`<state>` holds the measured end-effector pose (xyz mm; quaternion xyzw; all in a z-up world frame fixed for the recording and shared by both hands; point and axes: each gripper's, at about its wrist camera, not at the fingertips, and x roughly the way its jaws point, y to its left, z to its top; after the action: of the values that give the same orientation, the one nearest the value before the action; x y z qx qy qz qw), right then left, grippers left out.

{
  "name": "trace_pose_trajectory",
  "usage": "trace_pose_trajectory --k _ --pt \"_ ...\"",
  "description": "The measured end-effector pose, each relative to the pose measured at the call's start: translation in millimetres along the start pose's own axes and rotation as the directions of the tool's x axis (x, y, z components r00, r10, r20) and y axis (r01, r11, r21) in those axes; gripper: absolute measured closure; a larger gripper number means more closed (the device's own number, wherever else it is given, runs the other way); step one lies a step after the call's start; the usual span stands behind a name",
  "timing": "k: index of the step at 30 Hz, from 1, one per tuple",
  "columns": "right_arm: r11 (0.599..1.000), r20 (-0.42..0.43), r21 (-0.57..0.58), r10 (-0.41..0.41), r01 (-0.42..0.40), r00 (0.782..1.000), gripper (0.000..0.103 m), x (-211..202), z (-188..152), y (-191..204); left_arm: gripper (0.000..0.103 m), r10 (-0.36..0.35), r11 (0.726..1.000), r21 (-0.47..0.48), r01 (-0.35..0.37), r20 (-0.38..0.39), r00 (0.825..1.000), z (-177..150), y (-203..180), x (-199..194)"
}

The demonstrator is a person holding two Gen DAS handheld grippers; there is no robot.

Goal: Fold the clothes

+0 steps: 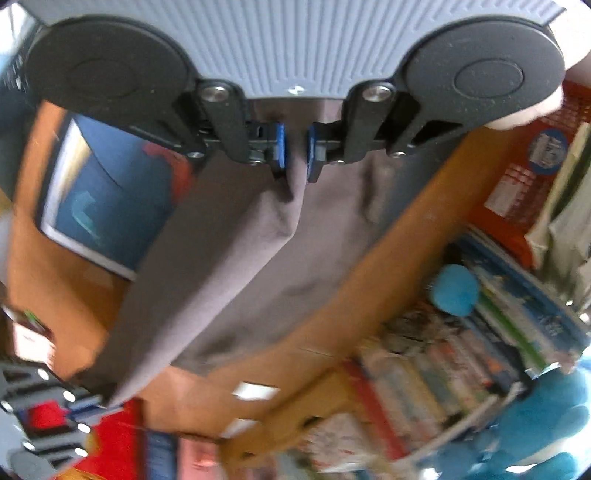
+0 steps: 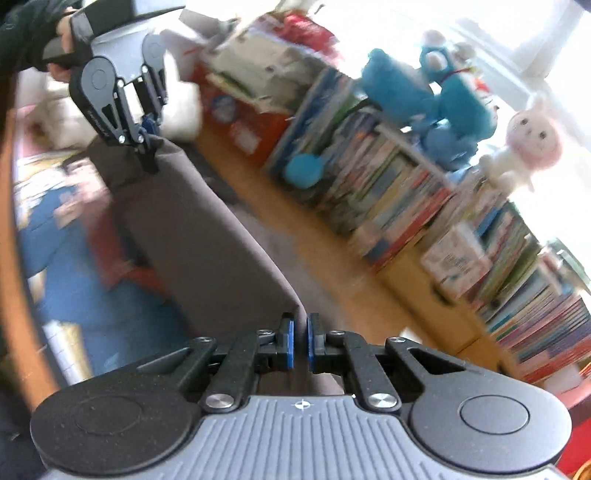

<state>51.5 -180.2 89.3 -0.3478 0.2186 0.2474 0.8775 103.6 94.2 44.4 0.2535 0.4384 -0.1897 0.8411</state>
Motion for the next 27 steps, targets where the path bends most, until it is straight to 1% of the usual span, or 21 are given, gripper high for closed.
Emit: trace_pose_trajectory --k 4,6,9,11,13,16,17,18,19,21,22,23,24,25,26,27 --pt "0.999 0.029 0.017 -0.050 0.050 0.998 0.095 47.5 18.0 -21.4 0.092 0.051 0.997 -0.049 -0.052 -0.015 0.999 40.1 30.6 26.0" --pt "0.998 0.033 0.039 -0.055 0.054 0.998 0.095 78.0 25.0 -36.2 0.092 0.062 0.993 -0.100 -0.064 -0.032 0.998 55.5 52.7 42.4" --pt "0.995 0.005 0.089 -0.040 0.040 0.999 0.095 128.6 24.4 -56.1 0.091 0.051 0.985 -0.159 -0.062 -0.069 0.996 64.7 73.3 71.0" --pt "0.990 -0.027 0.137 -0.026 0.030 0.999 0.095 164.1 17.0 -64.7 0.090 0.044 0.979 -0.194 -0.062 -0.095 0.994 66.1 82.3 94.5" --pt "0.982 -0.057 0.188 -0.004 0.015 0.998 0.095 195.2 6.8 -67.9 0.085 0.039 0.972 -0.226 -0.064 -0.117 0.992 66.0 88.8 116.6" --pt "0.963 -0.094 0.270 0.027 0.000 0.995 0.094 237.4 -11.2 -68.3 0.075 0.015 0.959 -0.277 -0.052 -0.134 0.991 56.5 95.7 138.4" --pt "0.957 -0.105 0.290 0.036 -0.004 0.994 0.093 246.2 -17.7 -65.7 0.071 -0.004 0.951 -0.307 -0.037 -0.132 0.991 52.9 100.8 144.2" --pt "0.951 -0.117 0.308 0.045 -0.007 0.992 0.092 254.6 -24.4 -62.7 0.061 -0.016 0.939 -0.344 -0.030 -0.131 0.991 48.5 106.7 147.9" --pt "0.947 -0.104 0.321 0.034 0.001 0.994 0.092 256.1 -30.5 -59.0 0.055 -0.020 0.927 -0.374 -0.029 -0.127 0.992 44.7 111.3 148.3" --pt "0.937 -0.070 0.349 0.012 0.013 0.997 0.089 255.0 -40.5 -55.2 0.054 -0.044 0.902 -0.431 -0.003 -0.099 0.994 35.5 123.4 144.2" --pt "0.931 -0.068 0.364 0.013 0.012 0.998 0.085 253.5 -42.1 -57.4 0.053 -0.056 0.888 -0.459 0.010 -0.086 0.995 30.5 129.5 139.9" --pt "0.921 -0.077 0.389 0.008 0.023 0.997 0.071 251.2 -43.1 -61.5 0.053 -0.058 0.879 -0.476 0.015 -0.075 0.995 26.7 134.2 135.2" --pt "0.909 -0.087 0.415 -0.006 0.042 0.996 0.052 246.3 -42.8 -65.4 0.052 -0.048 0.873 -0.488 0.010 -0.065 0.997 22.9 137.9 128.2" --pt "0.889 -0.078 0.454 -0.030 0.062 0.997 0.042 237.6 -42.8 -71.7 0.051 -0.033 0.866 -0.500 0.002 -0.054 0.998 19.4 140.9 119.8" --pt "0.866 -0.045 0.496 -0.043 0.060 0.998 0.031 226.7 -42.7 -78.8 0.051 -0.009 0.859 -0.512 -0.016 -0.046 0.999 16.5 143.2 110.8" --pt "0.842 -0.008 0.537 -0.055 0.050 0.998 0.029 215.4 -42.5 -85.9 0.051 0.030 0.853 -0.520 -0.045 -0.037 0.999 13.9 144.5 100.7"
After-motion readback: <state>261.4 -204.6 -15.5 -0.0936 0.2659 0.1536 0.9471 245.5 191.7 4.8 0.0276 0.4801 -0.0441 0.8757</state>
